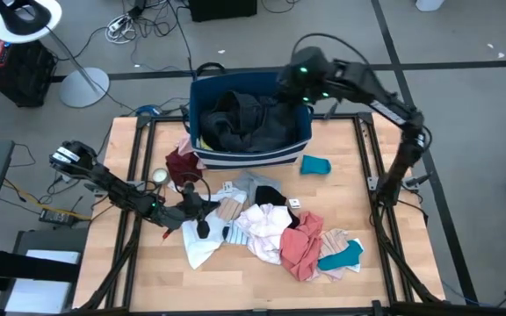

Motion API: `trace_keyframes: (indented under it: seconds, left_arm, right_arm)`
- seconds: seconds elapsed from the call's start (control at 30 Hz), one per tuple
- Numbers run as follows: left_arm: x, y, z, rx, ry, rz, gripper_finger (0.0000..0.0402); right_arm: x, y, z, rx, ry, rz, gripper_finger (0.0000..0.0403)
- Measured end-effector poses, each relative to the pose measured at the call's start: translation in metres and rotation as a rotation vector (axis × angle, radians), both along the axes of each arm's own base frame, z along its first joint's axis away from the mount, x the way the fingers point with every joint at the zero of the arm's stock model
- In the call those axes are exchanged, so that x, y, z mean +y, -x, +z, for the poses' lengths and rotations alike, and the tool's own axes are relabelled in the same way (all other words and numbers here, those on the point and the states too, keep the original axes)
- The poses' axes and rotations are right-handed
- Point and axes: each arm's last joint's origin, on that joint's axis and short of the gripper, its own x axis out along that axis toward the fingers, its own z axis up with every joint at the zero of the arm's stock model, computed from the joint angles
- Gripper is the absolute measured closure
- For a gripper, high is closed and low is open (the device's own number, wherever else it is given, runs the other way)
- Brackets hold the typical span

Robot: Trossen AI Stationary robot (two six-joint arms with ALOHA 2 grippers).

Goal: Sort clothes
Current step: Put the top blue sock into the blue laundry bin

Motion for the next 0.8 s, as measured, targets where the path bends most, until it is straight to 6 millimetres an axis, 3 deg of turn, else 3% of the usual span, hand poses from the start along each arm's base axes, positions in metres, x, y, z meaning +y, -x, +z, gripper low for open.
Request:
trace_keyframes:
  seconds: [0.17,0.3,0.6,0.8]
  left_arm:
    - [-0.002,-0.001,0.003,-0.016,0.006,-0.053,0.0401]
    - [-0.003,-0.002,0.004,-0.022,0.012,-0.070,0.0401]
    - [-0.002,-0.002,0.004,-0.024,0.014,-0.065,0.0401]
    - [-0.002,-0.002,0.004,-0.029,0.015,-0.057,0.0401]
  right_arm:
    - [0.026,0.027,0.004,0.040,0.027,-0.017,0.0245]
    - [0.045,0.055,-0.011,0.076,0.029,-0.070,0.0246]
    - [0.083,0.125,-0.089,0.028,-0.059,-0.237,0.0248]
    - [0.095,0.149,-0.151,-0.009,-0.123,-0.303,0.0249]
